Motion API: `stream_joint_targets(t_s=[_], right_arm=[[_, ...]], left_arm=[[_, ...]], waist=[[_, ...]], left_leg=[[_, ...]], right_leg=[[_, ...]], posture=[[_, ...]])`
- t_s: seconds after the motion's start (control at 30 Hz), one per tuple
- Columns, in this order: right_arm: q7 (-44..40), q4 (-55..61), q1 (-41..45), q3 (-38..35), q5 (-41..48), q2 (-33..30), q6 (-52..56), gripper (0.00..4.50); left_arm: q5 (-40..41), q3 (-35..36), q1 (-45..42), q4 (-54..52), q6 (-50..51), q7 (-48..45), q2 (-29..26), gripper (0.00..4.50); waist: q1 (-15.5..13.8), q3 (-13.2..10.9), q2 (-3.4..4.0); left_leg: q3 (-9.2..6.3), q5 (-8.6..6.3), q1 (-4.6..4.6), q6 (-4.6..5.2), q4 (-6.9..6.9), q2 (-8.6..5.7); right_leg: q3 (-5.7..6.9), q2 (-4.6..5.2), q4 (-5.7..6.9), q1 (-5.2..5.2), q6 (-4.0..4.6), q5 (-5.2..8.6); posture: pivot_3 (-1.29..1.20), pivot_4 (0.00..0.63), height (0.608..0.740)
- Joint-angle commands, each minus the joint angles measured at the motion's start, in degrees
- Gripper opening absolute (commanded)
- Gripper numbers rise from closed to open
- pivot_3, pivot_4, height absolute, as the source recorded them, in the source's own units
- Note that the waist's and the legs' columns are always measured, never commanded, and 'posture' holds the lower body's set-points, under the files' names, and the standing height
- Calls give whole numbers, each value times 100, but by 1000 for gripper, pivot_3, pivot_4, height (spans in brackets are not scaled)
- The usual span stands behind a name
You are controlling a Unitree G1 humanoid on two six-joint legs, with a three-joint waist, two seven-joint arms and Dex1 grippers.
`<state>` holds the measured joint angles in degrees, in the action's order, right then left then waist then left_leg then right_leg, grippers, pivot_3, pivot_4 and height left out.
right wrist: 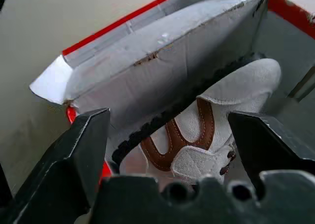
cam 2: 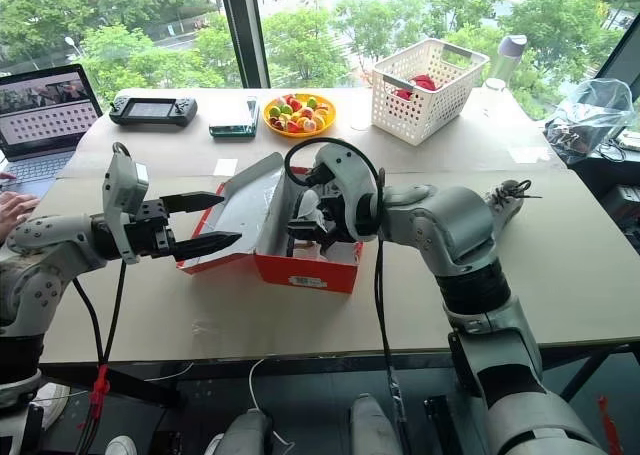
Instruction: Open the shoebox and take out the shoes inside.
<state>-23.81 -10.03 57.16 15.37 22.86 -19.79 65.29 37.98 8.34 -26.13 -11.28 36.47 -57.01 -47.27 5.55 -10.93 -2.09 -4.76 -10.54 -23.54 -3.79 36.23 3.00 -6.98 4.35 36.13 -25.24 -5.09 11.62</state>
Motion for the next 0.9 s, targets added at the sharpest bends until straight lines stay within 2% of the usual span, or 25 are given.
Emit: stream_joint_targets(t_s=[0.03,0.2,0.37,0.67,0.7,0.73,0.83,0.9], right_arm=[[-73,-317,232,-137,-244,34,-199,4469],[-154,-1090,307,-774,99,485,432,4469],[-276,-2076,455,-1791,616,982,1335,4469],[-552,-3152,731,-1658,186,918,783,4469],[-585,-3228,752,-1648,156,911,720,4072],[-606,-3286,766,-1640,128,906,660,3953],[-641,-3389,788,-1593,48,889,517,3118],[-647,-3423,800,-1577,23,893,456,2411]], left_arm=[[-17,100,20,-134,-89,-10,-10,4500],[-6,107,87,-175,-91,11,16,4500],[-19,75,65,-153,-97,24,53,4500],[-77,25,-1,-114,-105,34,110,4500],[-80,27,-1,-117,-100,35,113,4500],[-88,29,-3,-118,-96,35,117,4500],[-102,37,-8,-121,-85,35,128,4500],[-103,44,-10,-115,-83,30,126,4500]], waist=[[11,0,0],[14,0,0],[5,1,-1],[31,1,-1],[32,1,-1],[33,1,-1],[37,1,-1],[42,1,-1]], left_leg=[[0,0,2,0,0,0],[0,0,8,0,0,1],[-1,0,12,0,0,1],[-1,0,15,0,-5,1],[-1,0,16,0,-5,1],[-1,0,17,0,-4,1],[-1,0,32,0,-1,1],[-1,0,38,0,2,0]], right_leg=[[-1,-1,0,0,-1,-1],[-1,-3,9,3,0,-1],[0,-3,7,10,0,-1],[0,-3,5,10,0,1],[0,-3,5,10,0,1],[0,-3,6,11,0,1],[-1,-3,10,24,-1,-1],[-1,-4,12,29,-1,-5]], posture=[[0,150,704],[0,150,704],[0,150,704],[0,150,704],[0,150,704],[0,150,704],[0,150,704],[0,150,704]])
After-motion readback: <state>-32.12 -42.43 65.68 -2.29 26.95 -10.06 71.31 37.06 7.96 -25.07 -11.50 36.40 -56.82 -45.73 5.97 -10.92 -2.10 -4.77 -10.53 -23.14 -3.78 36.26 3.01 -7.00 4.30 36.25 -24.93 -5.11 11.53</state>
